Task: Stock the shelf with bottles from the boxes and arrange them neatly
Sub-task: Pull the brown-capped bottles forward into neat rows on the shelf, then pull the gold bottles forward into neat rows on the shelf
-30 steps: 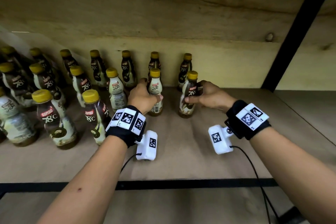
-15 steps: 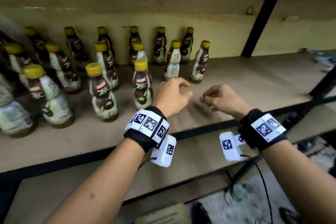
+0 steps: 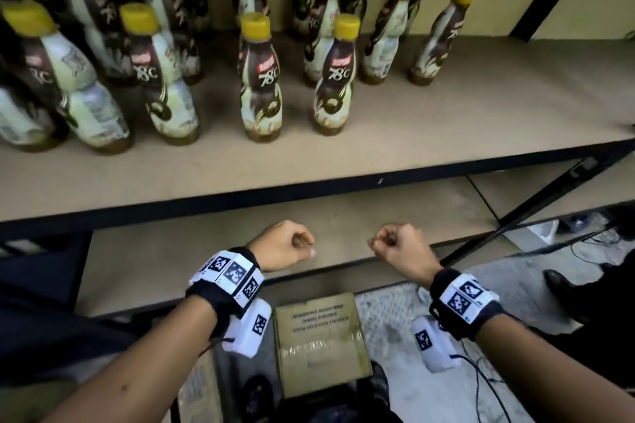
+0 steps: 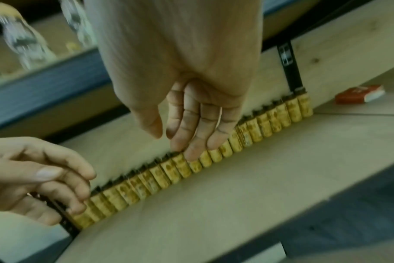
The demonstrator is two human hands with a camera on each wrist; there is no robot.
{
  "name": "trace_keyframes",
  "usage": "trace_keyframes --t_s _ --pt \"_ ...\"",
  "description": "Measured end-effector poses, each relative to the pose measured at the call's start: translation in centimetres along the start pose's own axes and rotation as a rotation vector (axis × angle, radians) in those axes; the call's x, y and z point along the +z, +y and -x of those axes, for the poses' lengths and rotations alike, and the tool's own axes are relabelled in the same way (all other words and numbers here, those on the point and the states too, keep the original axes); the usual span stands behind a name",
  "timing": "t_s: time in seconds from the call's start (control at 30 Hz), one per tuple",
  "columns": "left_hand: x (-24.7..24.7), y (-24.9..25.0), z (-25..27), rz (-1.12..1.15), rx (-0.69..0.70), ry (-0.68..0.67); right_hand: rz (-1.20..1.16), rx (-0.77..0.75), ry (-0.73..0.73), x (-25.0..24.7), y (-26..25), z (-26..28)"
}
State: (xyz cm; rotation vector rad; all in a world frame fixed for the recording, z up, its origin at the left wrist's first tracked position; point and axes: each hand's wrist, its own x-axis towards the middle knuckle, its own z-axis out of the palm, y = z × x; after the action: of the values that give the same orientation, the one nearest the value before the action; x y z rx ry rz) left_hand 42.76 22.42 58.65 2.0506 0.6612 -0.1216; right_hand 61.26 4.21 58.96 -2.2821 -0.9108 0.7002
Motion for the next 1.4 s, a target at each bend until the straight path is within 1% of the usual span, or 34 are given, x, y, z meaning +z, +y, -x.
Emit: trace_keyframes --t_s 0.07,0.17,0.27,0.33,0.43,0.53,0.63,0.7,0.77,0.83,0.97,1.07,1.17,1.23,1.33,1.4 --pt "1.0 -3.0 -0.6 -0.034 -0.129 0.003 0.029 0.033 -0.115 2.2 1.6 -0.3" --pt "2.6 -6.0 -1.4 -0.053 -0.28 0.027 0.085 0.046 -0.231 4.9 3.1 -0.9" --pt "3.9 -7.2 -2.4 -0.045 -0.389 0.08 0.125 0.009 -0.346 6.7 3.8 -2.8" --pt "4.7 -7.1 -3.2 -0.054 -0.456 0.144 0.163 -0.033 -0.394 7.5 3.9 -4.4" --pt "5.5 -6.8 -5.2 -0.087 -0.52 0.225 0.223 -0.114 -0.411 8.1 3.9 -7.8" --pt "5.4 -6.3 -6.9 -0.2 -0.545 0.233 0.324 -0.215 -0.441 8.9 3.8 -12.3" --pt "5.0 -6.9 -8.9 -0.245 -0.564 0.248 0.481 -0.252 -0.489 10.0 3.4 -15.7" --pt "4.7 -8.3 -10.5 -0.23 -0.574 0.296 0.51 -0.274 -0.523 11.2 3.7 -18.0" --pt "4.3 -10.2 -12.5 -0.262 -0.563 0.313 0.539 -0.3 -0.504 12.6 3.9 -20.5" --pt "4.1 -12.5 -14.3 -0.325 -0.539 0.286 0.545 -0.326 -0.477 13.8 3.9 -22.6" --pt "2.5 -16.7 -19.2 -0.474 -0.471 0.239 0.634 -0.491 -0.348 15.8 3.1 -27.0" --pt "1.6 -17.8 -22.1 -0.602 -0.425 0.235 0.74 -0.593 -0.264 17.2 2.5 -29.6" --pt "1.0 -19.2 -24.3 -0.715 -0.369 0.325 0.797 -0.702 -0.138 18.5 1.7 -31.3" --pt "1.1 -20.4 -24.7 -0.755 -0.337 0.381 0.781 -0.745 -0.094 19.3 1.3 -31.3" --pt "1.5 -21.3 -23.9 -0.786 -0.332 0.455 0.802 -0.74 -0.063 20.2 0.7 -30.1" --pt "2.1 -21.7 -22.0 -0.745 -0.306 0.504 0.792 -0.739 -0.023 20.7 0.5 -28.5"
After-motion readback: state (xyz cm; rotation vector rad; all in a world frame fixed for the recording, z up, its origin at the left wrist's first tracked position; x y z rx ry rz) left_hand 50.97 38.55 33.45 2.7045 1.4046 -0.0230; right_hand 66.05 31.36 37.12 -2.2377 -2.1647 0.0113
